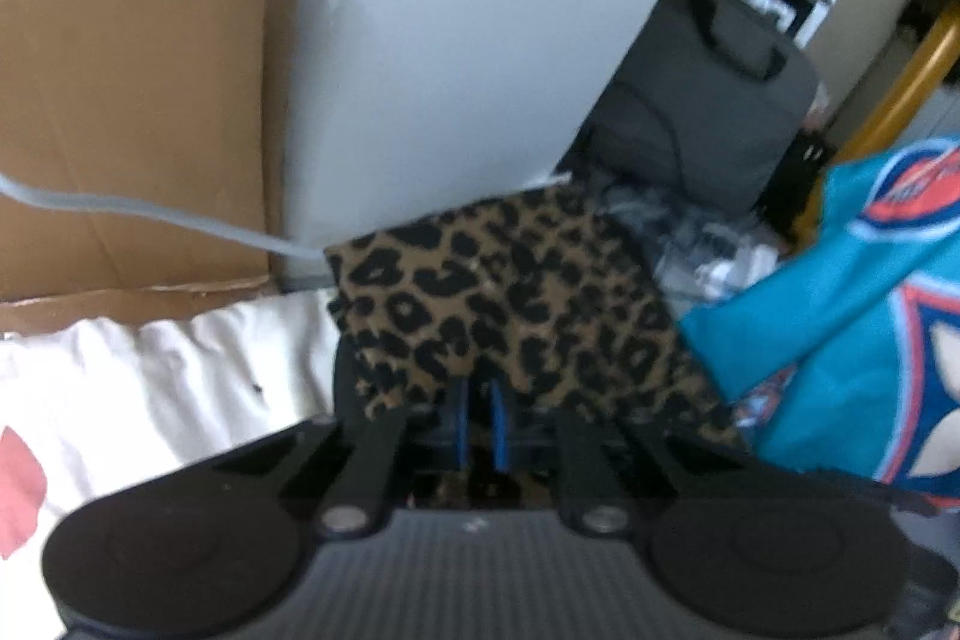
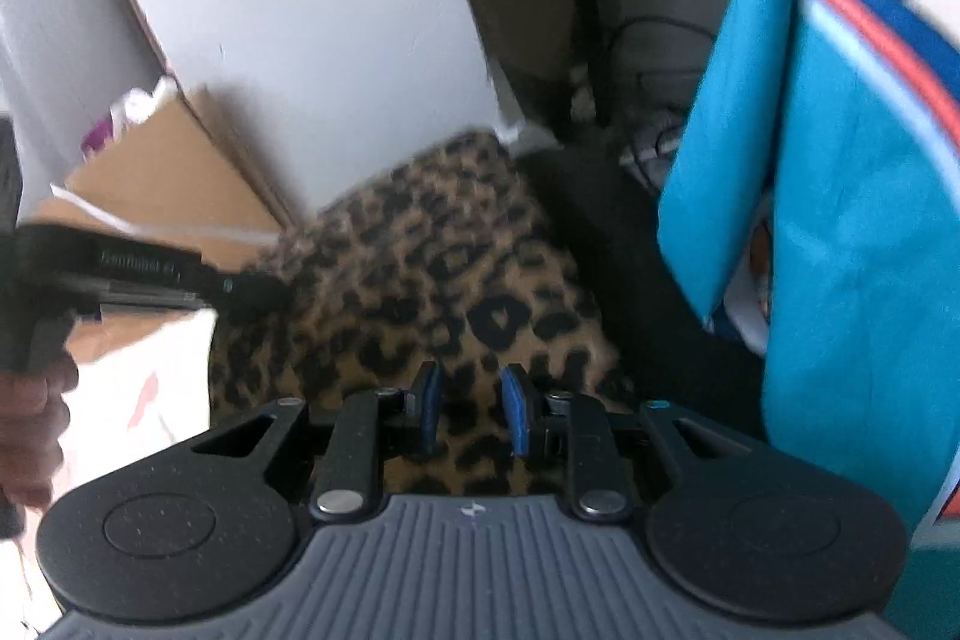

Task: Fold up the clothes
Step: 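Lower the pants onto the black cloth beside the teal blanket with both tools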

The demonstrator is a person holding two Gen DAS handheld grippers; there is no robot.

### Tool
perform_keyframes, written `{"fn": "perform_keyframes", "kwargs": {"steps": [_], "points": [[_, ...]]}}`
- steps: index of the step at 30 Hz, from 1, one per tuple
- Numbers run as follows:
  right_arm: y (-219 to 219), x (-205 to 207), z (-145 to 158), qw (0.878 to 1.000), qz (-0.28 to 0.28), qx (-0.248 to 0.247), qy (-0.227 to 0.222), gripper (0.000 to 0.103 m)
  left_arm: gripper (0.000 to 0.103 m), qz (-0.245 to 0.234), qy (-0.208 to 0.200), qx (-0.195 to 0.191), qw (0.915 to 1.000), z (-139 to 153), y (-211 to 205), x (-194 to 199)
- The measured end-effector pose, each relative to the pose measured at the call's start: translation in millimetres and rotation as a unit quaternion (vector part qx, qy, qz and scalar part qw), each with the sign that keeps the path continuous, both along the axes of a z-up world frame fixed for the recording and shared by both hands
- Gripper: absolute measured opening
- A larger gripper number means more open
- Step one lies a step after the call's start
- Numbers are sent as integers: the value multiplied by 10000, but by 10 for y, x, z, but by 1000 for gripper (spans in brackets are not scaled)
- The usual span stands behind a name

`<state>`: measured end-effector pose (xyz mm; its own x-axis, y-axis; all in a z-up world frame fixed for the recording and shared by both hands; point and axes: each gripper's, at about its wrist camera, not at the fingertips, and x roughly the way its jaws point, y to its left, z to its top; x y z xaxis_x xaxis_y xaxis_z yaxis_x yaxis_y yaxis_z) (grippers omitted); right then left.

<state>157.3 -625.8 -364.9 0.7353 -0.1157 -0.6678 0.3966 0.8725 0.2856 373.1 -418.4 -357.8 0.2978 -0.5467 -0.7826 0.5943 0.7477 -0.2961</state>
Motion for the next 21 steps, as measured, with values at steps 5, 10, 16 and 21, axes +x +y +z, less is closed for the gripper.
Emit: {"fn": "perform_keyframes", "kwargs": {"steps": [5,10,16,21], "points": [[-30,-209,-238,9997,-206,-23,138,26,9,1,197,55,9998,-140,55,35],[-84,-485,-248,9990,-296,-263,198,25,4,-89,7,99,9999,-40,61,-66],[-28,-718,-146,9974,-664,-275,-7,26,7,-649,-247,45,9976,77,10,-435],[76,-781,-131,9977,-639,-51,-240,26,7,-801,-286,209,9962,-12,-121,-567]]}}
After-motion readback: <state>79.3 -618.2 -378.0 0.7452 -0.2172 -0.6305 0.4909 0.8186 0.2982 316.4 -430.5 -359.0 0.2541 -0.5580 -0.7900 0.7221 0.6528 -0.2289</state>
